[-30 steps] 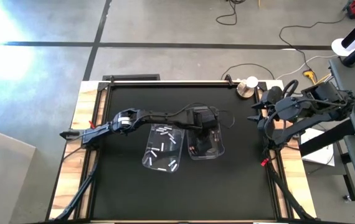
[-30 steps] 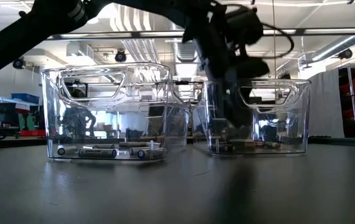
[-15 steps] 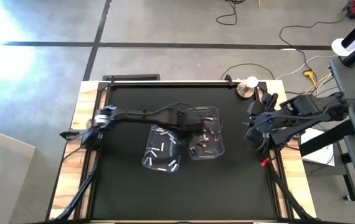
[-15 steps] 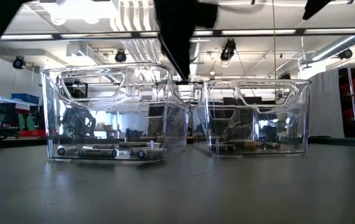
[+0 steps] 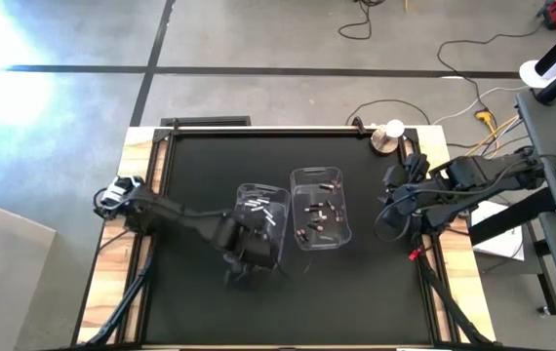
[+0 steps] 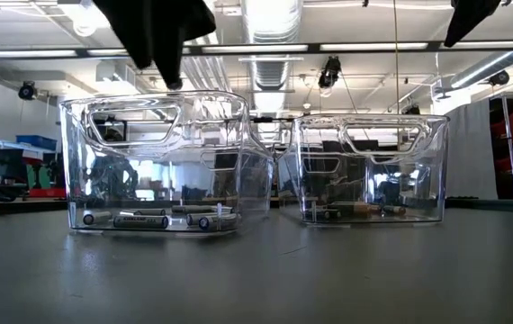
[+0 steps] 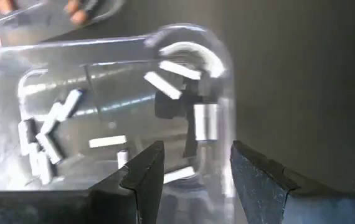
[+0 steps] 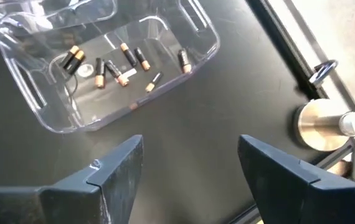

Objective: Sort batteries
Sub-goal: Adjust the transparent bins

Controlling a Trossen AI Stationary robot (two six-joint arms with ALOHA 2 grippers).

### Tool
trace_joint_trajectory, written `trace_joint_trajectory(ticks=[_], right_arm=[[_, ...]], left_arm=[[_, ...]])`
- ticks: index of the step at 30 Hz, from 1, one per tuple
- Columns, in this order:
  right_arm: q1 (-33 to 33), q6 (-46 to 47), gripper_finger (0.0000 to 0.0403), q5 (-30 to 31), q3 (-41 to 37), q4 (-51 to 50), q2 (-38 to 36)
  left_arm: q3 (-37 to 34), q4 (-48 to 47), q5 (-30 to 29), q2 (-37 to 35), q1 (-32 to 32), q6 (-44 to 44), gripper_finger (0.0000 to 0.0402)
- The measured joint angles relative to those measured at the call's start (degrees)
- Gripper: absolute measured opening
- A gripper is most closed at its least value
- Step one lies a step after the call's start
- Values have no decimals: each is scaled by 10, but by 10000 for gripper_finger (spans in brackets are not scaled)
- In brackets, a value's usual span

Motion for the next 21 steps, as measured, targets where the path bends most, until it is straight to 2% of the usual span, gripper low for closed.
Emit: trace_joint_trajectory(ticks=[7, 16, 21], right_arm=[[0, 24, 261, -8, 0, 0, -7], [0, 44, 254, -46, 0, 1, -9], [0, 54, 244, -49, 0, 1, -9]], left_arm=[[-23, 33, 4, 9, -21, -7, 163], [-60, 91, 35, 8, -14, 18, 163], [-80, 106, 21, 8, 9, 8, 163]])
